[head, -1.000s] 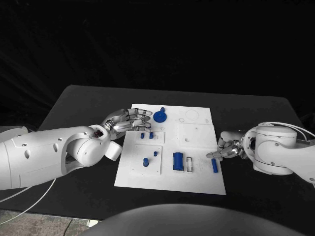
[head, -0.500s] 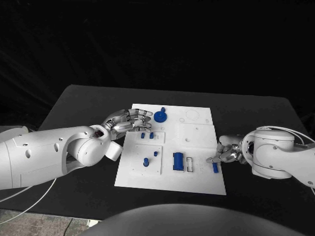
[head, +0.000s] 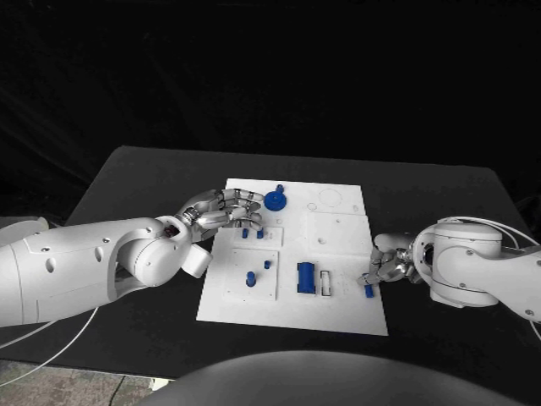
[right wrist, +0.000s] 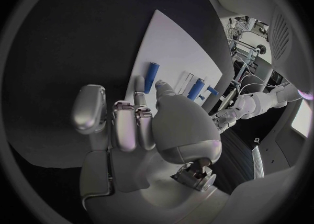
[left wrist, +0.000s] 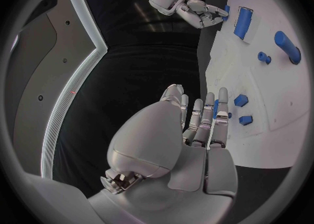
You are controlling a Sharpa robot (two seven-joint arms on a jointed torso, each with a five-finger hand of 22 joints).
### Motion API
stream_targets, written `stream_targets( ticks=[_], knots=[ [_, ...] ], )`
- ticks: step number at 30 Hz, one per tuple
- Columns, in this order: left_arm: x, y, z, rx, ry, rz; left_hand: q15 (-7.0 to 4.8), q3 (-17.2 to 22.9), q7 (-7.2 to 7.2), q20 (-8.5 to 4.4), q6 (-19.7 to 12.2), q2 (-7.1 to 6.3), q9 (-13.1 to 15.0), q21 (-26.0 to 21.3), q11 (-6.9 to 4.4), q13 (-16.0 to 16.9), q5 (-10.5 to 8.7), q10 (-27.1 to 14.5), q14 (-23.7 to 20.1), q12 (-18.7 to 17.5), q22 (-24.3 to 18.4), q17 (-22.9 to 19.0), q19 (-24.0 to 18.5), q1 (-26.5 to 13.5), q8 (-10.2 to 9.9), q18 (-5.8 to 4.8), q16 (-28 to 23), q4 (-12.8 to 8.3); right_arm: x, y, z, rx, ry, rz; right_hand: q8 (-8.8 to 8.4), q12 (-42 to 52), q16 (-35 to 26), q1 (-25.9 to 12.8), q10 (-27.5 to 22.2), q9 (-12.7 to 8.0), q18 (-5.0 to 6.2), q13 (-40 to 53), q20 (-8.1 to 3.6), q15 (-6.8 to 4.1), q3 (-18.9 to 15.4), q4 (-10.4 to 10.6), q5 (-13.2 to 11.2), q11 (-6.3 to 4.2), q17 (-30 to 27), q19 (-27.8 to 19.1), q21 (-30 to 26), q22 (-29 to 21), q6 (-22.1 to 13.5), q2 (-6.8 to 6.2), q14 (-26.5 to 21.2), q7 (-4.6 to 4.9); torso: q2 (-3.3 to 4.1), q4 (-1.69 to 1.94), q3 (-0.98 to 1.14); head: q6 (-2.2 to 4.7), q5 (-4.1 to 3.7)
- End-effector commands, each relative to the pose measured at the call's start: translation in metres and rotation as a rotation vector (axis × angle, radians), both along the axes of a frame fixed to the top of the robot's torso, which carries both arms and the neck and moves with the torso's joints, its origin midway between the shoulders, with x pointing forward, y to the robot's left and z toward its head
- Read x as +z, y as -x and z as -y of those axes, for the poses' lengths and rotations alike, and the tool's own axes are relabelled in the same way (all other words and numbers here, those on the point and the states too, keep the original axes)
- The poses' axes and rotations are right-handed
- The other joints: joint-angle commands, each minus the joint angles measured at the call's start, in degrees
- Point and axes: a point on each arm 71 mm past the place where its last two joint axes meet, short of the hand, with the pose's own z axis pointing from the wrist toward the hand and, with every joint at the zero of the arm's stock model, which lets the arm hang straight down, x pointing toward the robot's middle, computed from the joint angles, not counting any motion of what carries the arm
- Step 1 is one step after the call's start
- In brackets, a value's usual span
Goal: Assemble the parts on the task board
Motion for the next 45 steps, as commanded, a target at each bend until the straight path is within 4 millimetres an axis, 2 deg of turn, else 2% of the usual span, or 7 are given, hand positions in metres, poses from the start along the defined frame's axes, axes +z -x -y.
stream_targets(
  ticks=[1,4,8,11,14,27,45],
  knots=[
    [0.0,0.001,0.003,-0.026,0.018,-0.008,-0.08,0.29,3.25,-0.32,0.41,0.14,-0.07,0.29,-0.08,-0.07,0.35,0.41,0.35,-0.37,0.08,-0.07,0.05,0.54,-0.21,-0.72,0.25,0.0,-0.006,0.004,-0.002,0.023,0.024,-0.051,-0.23,0.22,-0.31,2.88,6.0,-0.72,0.6,15.09,0.36,0.18,1.27,-2.05,1.1,0.15,2.48,0.06,-0.23,7.86,0.53,-0.35,3.49,-0.28,0.01,-0.02,-0.01,0.0,-0.02],
    [0.0,0.002,0.003,-0.025,0.018,-0.008,-0.01,0.4,3.34,-0.33,0.48,0.14,-0.1,0.32,-0.07,-0.1,0.37,0.55,0.49,-0.38,0.14,-0.07,0.06,0.56,-0.22,-0.79,0.29,-0.03,-0.007,0.004,-0.004,0.038,0.036,-0.051,-0.05,0.22,-0.26,6.15,6.0,-0.66,0.59,15.09,0.1,-0.13,3.25,-4.6,3.64,-0.2,2.56,0.13,-0.1,7.9,1.13,-0.95,3.51,-0.68,0.02,0.03,0.02,0.0,0.04],
    [0.001,0.002,0.002,-0.022,0.017,-0.007,0.01,0.45,3.36,-0.33,0.52,0.13,-0.11,0.34,-0.07,-0.12,0.38,0.62,0.56,-0.39,0.17,-0.08,0.07,0.56,-0.22,-0.82,0.31,-0.05,-0.007,0.003,-0.006,0.05,0.044,-0.048,0.48,0.22,-0.32,7.91,6.0,0.09,0.6,15.09,-0.26,-0.45,5.92,-6.73,10.4,-0.52,2.5,0.12,-0.27,7.89,1.53,-2.17,3.49,-1.02,0.0,0.02,0.03,0.0,0.11],
    [0.001,0.002,0.002,-0.021,0.017,-0.007,0.01,0.45,3.36,-0.33,0.52,0.13,-0.11,0.34,-0.07,-0.12,0.38,0.62,0.56,-0.39,0.17,-0.08,0.07,0.56,-0.22,-0.82,0.31,-0.05,-0.007,0.002,-0.007,0.05,0.04,-0.045,0.87,0.22,-0.4,7.95,6.0,0.93,0.57,15.09,-0.35,-0.4,8.65,-7.79,16.42,-0.42,2.44,0.13,-0.33,7.9,0.82,-3.17,3.47,-0.83,-0.01,0.01,0.01,0.0,0.16],
    [0.001,0.003,0.002,-0.021,0.017,-0.007,0.01,0.45,3.36,-0.33,0.52,0.13,-0.11,0.34,-0.07,-0.12,0.38,0.62,0.56,-0.39,0.17,-0.08,0.07,0.56,-0.22,-0.82,0.31,-0.05,-0.007,0.003,-0.008,0.04,0.022,-0.043,2.04,0.22,-0.31,6.28,6.0,2.34,0.55,15.09,-0.23,-0.17,12.33,-8.36,19.94,-0.22,2.56,0.16,-0.31,7.93,0.01,-4.24,3.5,-0.51,0.0,-0.04,-0.01,0.0,0.21],
    [0.001,0.002,0.002,-0.018,0.014,-0.007,0.01,0.45,3.36,-0.33,0.52,0.13,-0.11,0.34,-0.07,-0.12,0.38,0.62,0.56,-0.39,0.17,-0.08,0.07,0.56,-0.22,-0.82,0.31,-0.05,0.001,0.005,-0.013,-0.08,-0.179,-0.096,4.01,0.22,0.87,1.52,6.0,4.4,0.12,15.09,-0.04,-0.05,20.91,-9.86,24.21,0.02,4.0,1.0,2.22,8.55,-1.56,-5.91,3.88,-0.21,-0.01,-0.03,0.01,0.0,0.31],
    [0.002,0.002,0.006,-0.02,0.027,0.012,-0.02,0.73,3.29,-0.45,0.7,-0.05,-0.19,0.42,-0.05,-0.23,0.66,0.96,0.75,-0.47,0.33,-0.14,0.08,0.69,-0.22,-0.93,0.3,-0.25,0.022,-0.003,-0.033,-0.225,-0.372,-0.219,4.89,0.22,3.44,-2.52,6.0,4.46,-1.04,15.09,-0.31,-0.32,23.96,-9.46,23.46,-0.31,7.01,2.76,9.23,10.13,-0.99,-5.87,4.58,-0.58,-0.03,0.06,-0.02,0.0,-0.36]
  ],
)
